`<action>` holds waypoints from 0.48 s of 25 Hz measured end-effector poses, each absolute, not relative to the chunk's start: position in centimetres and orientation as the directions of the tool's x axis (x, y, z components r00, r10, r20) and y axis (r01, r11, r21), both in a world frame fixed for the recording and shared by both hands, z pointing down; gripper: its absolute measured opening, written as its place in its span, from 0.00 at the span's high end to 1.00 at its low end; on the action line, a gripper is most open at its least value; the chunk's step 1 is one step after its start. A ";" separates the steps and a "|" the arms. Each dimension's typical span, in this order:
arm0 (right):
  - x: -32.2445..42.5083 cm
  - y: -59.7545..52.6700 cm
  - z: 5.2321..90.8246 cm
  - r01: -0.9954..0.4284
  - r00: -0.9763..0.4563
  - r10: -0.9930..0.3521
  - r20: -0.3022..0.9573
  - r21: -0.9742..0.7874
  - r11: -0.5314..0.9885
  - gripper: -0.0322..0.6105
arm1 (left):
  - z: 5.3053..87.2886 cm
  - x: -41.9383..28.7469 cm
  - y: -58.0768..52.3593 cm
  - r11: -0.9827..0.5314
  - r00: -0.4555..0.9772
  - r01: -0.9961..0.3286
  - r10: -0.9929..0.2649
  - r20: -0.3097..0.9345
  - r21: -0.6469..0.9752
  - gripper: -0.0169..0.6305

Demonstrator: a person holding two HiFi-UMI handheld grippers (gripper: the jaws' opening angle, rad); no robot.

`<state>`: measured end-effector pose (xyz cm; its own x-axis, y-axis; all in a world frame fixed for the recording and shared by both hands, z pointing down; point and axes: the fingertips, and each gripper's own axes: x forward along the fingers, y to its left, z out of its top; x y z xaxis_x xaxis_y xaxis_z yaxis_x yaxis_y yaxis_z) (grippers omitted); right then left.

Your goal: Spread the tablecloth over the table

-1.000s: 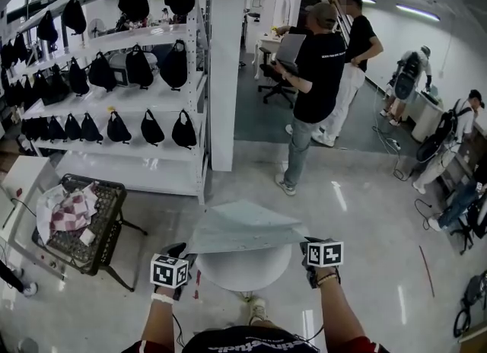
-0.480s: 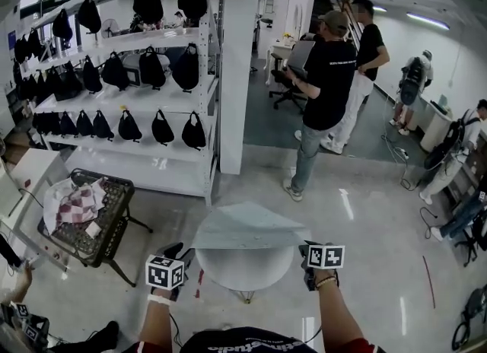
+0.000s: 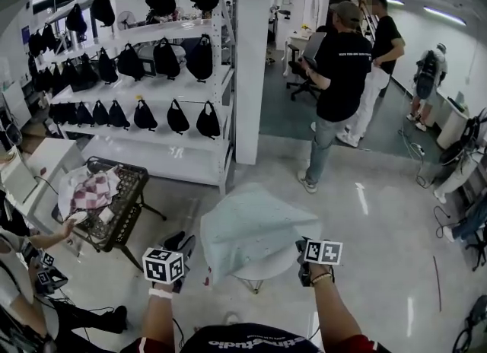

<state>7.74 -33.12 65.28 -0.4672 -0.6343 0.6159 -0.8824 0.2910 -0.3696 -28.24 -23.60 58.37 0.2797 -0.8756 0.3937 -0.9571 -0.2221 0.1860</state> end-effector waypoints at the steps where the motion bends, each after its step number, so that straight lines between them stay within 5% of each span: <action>1: 7.5 -33.0 65.6 -0.883 -0.468 -0.629 0.621 -0.365 0.295 0.90 | 58.4 -28.4 -23.3 -0.217 0.276 -0.958 -0.877 0.394 0.188 0.73; 12: 7.5 -29.9 68.9 -0.887 -0.422 -0.539 0.729 -0.210 0.410 0.84 | 58.6 -26.1 -24.3 -0.253 0.314 -0.946 -0.869 0.384 0.201 0.73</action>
